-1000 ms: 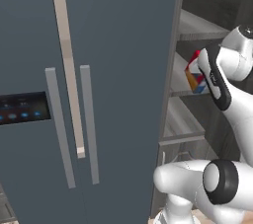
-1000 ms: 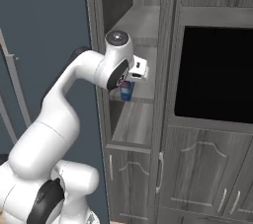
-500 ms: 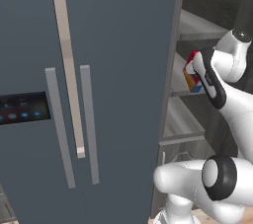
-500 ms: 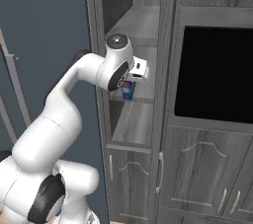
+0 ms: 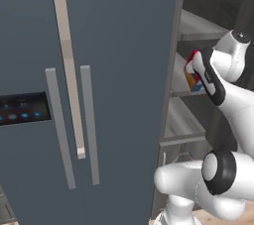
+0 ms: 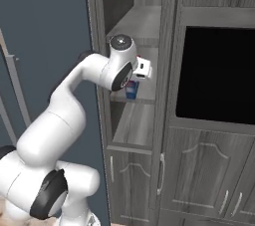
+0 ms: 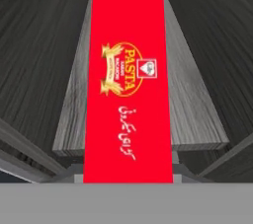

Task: Pick the boxed food and cereal from the counter and place them in the cabinets closest to them.

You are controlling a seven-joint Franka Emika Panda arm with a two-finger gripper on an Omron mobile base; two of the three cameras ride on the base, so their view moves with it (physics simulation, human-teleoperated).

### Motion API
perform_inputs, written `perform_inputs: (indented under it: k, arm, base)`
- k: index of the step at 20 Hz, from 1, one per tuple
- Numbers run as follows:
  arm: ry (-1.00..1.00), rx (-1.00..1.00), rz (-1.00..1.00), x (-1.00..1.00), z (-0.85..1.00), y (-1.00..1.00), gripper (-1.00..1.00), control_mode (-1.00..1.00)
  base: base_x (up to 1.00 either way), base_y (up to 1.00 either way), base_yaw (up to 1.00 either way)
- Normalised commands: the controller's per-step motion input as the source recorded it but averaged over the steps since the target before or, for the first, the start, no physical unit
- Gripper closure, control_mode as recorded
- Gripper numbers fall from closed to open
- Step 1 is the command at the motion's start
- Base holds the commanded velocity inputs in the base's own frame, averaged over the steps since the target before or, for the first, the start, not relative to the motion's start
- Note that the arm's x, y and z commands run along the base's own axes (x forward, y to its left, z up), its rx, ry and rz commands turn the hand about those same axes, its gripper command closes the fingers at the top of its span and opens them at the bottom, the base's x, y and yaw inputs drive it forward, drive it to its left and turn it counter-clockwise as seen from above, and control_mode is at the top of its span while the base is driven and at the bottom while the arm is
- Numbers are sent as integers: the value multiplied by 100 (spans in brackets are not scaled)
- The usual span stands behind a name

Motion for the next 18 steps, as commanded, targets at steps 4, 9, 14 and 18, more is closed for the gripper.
perform_inputs:
  k: [4,9,14,18]
  arm:
    - [0,0,0,19,0,-5,100,-100]
    - [0,0,0,20,0,-4,100,-100]
    - [0,0,0,19,0,-4,100,-100]
    - [0,0,0,19,0,-3,100,-100]
  base:
    - [0,0,0]
    - [0,0,0]
    - [0,0,0]
    - [0,0,0]
